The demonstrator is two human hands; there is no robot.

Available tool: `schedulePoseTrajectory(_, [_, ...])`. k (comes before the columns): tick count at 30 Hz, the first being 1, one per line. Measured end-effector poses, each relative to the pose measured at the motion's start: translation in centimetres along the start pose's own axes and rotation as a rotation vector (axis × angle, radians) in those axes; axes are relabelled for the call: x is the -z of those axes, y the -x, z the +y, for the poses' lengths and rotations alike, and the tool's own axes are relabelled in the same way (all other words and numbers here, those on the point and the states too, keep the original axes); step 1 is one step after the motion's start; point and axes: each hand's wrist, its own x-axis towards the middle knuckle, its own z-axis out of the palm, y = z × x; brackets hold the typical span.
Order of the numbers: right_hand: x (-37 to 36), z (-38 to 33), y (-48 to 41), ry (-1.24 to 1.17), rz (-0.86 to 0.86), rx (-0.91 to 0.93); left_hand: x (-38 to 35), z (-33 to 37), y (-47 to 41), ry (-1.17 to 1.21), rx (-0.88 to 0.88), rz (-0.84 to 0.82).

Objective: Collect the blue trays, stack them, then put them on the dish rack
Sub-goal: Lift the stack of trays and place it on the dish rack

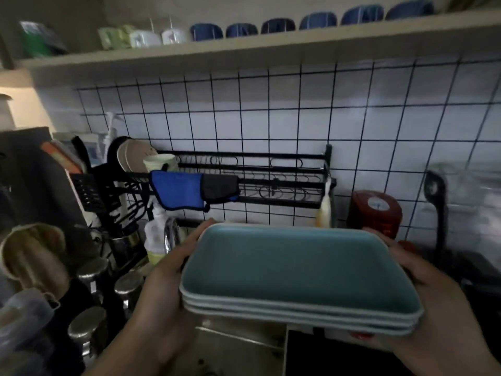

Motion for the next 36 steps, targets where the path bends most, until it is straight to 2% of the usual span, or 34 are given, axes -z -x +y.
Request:
schedulePoseTrajectory(2, [-2.2, 0.5, -1.7, -0.102, -0.036, -0.097, 0.7, 2.9, -1.5, -0.025, 0.005, -0.014])
schedulePoseTrajectory(5, [-4.4, 1.8, -5.4, -0.169, 0.073, -0.127, 2.2, 7.5, -4.5, -0.078, -0.002, 0.007])
schedulePoseTrajectory(10, [-9.7, 2.2, -9.7, -0.118, 0.140, -0.030, 4.5, 12.8, -9.8, -0.137, -0.003, -0.097])
schedulePoseTrajectory(13, [-10.6, 2.0, -12.8, -0.073, 0.226, -0.007, 5.4, 14.6, -13.4, -0.142, 0.066, -0.136])
schedulePoseTrajectory(17, [-10.3, 1.2, -16.6, 0.005, 0.280, -0.024, 5.4, 15.3, -17.6, -0.151, 0.118, -0.130])
schedulePoseTrajectory(24, [-8.2, -1.1, -23.1, 0.123, 0.388, -0.025, 3.2, 15.5, -24.0, -0.212, 0.106, -0.117])
schedulePoseTrajectory(31, [-5.0, -2.5, -29.8, 0.280, 0.460, -0.135, 2.1, 15.2, -30.7, -0.418, 0.149, -0.094])
schedulePoseTrajectory(36, [-3.1, -1.2, -33.8, 0.437, 0.479, -0.228, 2.8, 13.7, -34.6, -0.725, 0.201, -0.129])
